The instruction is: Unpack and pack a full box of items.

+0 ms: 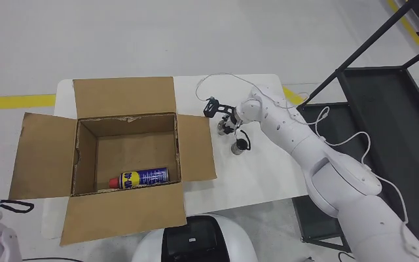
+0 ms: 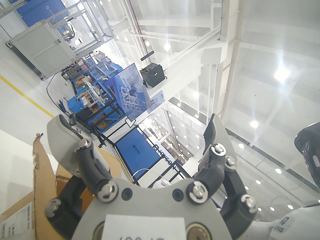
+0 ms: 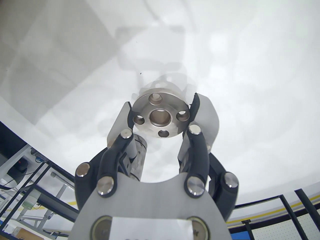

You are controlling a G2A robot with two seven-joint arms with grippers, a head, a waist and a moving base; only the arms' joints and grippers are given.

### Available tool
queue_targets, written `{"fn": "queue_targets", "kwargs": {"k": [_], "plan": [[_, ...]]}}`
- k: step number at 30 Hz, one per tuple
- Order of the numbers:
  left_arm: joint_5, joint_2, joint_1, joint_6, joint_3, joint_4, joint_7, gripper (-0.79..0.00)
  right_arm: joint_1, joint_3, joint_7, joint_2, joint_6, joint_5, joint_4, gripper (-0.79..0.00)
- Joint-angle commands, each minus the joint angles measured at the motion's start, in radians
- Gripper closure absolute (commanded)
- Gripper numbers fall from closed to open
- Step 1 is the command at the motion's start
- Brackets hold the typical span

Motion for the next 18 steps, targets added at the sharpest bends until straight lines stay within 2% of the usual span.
{"fn": "queue_targets", "kwargs": {"k": [1, 7, 12, 15, 18], "plan": [[0.000, 0.000, 0.000, 0.000, 0.000, 0.000, 0.000, -0.785, -0.003, 0.024, 0.004, 0.017, 0.005, -0.011, -0.043, 0.000], [0.000, 0.000, 0.000, 0.000, 0.000, 0.000, 0.000, -0.785, -0.061, 0.151, 0.048, 0.101, 0.105, -0.094, -0.268, 0.000], [0.000, 0.000, 0.000, 0.000, 0.000, 0.000, 0.000, -0.785, -0.194, 0.331, 0.160, 0.190, 0.200, -0.160, -0.566, 0.000], [0.000, 0.000, 0.000, 0.000, 0.000, 0.000, 0.000, -0.785, -0.302, 0.450, 0.204, 0.235, 0.203, -0.161, -0.753, 0.000], [0.000, 0.000, 0.000, 0.000, 0.000, 0.000, 0.000, -0.785, -0.399, 0.535, 0.215, 0.263, 0.164, -0.132, -0.903, 0.000]]}}
